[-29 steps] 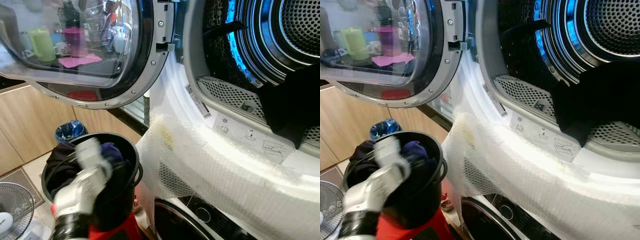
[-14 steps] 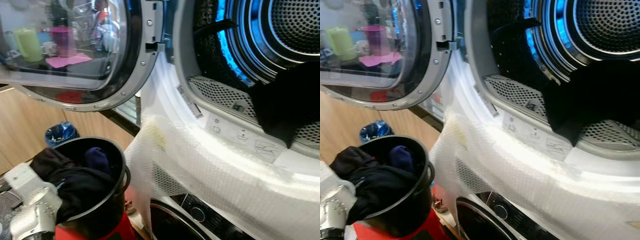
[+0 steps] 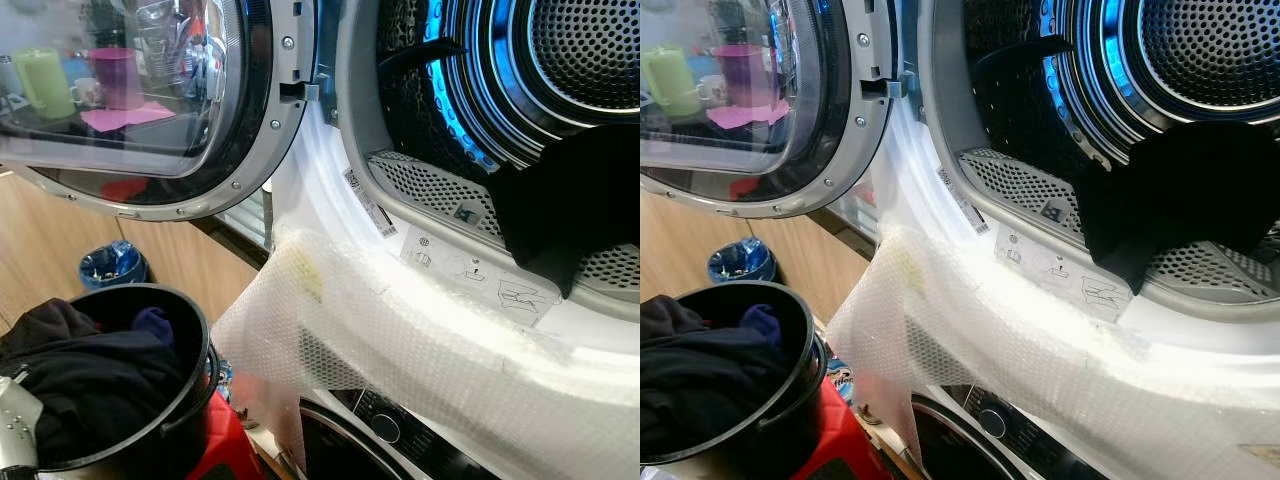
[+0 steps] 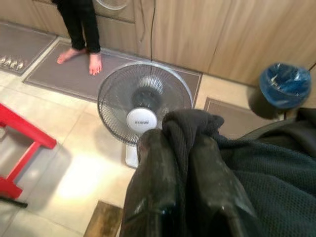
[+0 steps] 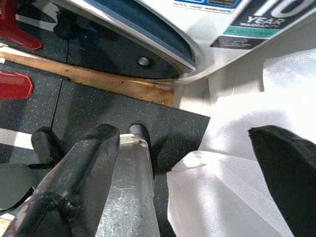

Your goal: Clothes washing

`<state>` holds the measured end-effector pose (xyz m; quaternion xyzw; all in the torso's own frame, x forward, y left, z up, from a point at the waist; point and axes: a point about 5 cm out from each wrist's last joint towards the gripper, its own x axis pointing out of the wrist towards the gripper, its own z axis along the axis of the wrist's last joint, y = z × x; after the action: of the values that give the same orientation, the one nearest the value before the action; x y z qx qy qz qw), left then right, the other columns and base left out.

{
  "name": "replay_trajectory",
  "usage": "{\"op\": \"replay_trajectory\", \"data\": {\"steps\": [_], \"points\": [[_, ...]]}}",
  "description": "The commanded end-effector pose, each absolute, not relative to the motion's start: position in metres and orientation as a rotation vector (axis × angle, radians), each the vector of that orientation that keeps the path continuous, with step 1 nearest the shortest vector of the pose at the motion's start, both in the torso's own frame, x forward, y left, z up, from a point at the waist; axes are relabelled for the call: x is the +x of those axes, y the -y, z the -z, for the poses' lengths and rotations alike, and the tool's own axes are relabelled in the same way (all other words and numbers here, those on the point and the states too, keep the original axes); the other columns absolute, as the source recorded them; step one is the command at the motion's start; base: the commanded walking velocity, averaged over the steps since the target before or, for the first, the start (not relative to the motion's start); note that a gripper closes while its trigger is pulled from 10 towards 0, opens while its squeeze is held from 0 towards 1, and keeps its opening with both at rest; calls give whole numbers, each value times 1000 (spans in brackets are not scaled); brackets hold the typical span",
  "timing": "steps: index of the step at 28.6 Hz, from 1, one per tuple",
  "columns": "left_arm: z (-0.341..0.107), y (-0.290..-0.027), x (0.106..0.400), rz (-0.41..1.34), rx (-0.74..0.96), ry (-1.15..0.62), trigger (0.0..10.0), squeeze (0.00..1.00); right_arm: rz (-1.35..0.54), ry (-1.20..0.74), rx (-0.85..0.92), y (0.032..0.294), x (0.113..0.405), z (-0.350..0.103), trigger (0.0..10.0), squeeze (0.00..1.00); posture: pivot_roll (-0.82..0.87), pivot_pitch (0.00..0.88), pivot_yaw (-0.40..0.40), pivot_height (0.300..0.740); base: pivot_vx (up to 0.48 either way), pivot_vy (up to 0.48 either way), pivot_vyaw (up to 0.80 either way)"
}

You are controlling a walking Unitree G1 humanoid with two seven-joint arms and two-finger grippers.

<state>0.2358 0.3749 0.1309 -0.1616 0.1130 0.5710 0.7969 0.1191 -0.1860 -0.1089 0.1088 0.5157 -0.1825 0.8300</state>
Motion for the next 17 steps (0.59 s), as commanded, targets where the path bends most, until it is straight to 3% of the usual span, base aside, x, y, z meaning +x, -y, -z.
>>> {"op": "replay_trajectory", "data": {"steps": [1,4,5,6,8,14,17], "points": [[-142,-391,225,-1310,-319,-194,0,0,388,-1101,227,188,118,109,10000,0,412,21,-88,740,0,0,0],[-152,-387,237,-1216,-319,-158,0,0,389,-1100,224,190,118,109,10000,0,415,24,-91,740,0,0,0],[-162,-383,243,-1172,-246,-104,0,0,389,-1100,222,190,118,109,10000,0,415,24,-91,740,0,0,0],[-187,-369,257,-1061,-62,26,0,0,393,-1095,223,191,119,108,10000,0,412,26,-93,740,0,0,0],[-211,-343,270,-924,28,151,0,0,398,-1092,225,192,119,108,10000,0,413,28,-93,740,0,0,0],[-235,-278,298,-506,97,284,0,0,391,-1092,227,190,120,108,10000,0,415,30,-94,740,0,0,0],[-245,-224,306,-88,100,334,0,0,384,-1091,229,187,122,108,10000,0,430,37,-94,740,0,0,0]]}}
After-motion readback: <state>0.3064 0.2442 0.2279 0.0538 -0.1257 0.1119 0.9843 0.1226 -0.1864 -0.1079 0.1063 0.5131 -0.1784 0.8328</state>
